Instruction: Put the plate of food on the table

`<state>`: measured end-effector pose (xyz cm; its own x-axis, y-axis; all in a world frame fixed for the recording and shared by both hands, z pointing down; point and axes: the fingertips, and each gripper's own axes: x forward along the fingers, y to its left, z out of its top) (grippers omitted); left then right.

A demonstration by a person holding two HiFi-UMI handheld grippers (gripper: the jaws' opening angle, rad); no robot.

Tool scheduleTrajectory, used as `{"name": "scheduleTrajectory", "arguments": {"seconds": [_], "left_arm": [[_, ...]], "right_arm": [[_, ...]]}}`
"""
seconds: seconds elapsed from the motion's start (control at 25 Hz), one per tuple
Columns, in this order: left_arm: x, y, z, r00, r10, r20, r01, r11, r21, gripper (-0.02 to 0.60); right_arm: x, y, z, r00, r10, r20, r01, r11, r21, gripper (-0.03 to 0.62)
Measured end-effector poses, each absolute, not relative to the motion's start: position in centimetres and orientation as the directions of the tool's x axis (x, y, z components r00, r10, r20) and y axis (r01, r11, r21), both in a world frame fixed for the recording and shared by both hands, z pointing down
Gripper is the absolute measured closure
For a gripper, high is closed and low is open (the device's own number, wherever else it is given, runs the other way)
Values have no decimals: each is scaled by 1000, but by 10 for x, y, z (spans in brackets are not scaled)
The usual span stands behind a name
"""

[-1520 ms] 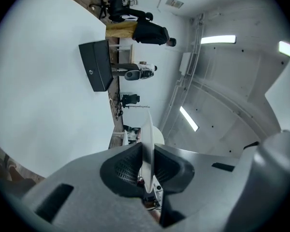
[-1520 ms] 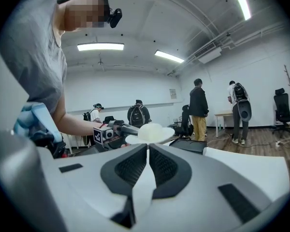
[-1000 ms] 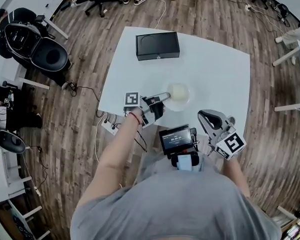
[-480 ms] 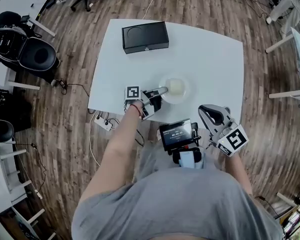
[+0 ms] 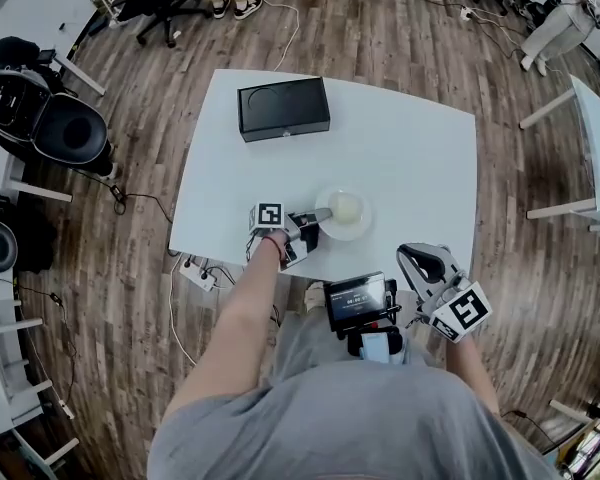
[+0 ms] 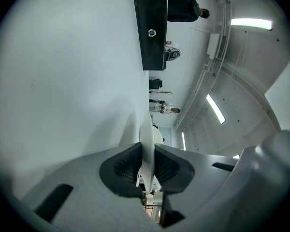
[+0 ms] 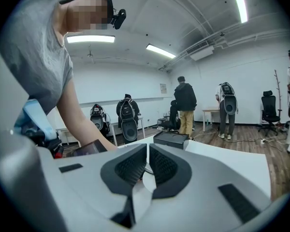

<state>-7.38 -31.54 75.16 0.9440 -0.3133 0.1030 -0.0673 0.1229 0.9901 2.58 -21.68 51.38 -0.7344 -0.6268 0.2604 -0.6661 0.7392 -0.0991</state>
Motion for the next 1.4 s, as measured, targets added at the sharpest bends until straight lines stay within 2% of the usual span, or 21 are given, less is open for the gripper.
{"name": "scheduleTrajectory", "arguments": {"seconds": [0.2,0.64,0.88,1.12,1.4], "left_arm": [[-74,-328,751,933,-331,142,-105,127,986,541],[-78,-331,768,874,-332,355,-307,191,933,540],[-78,-332,773,795,-299,527,-539,51,841,471],[-84,-333,772,726,-291,623,-653,-8,758,469],[-100,-335,771,556,-293,778,-831,-212,514,469]], "right_arm": [[26,-227,511,-725,-635,266,-676,730,-97,560],[23,-229,511,-730,-635,251,-674,730,-113,560],[26,-228,513,-724,-643,250,-682,721,-120,560],[25,-228,512,-721,-645,253,-685,719,-119,560],[28,-227,512,-720,-647,252,-686,718,-115,560]]}}
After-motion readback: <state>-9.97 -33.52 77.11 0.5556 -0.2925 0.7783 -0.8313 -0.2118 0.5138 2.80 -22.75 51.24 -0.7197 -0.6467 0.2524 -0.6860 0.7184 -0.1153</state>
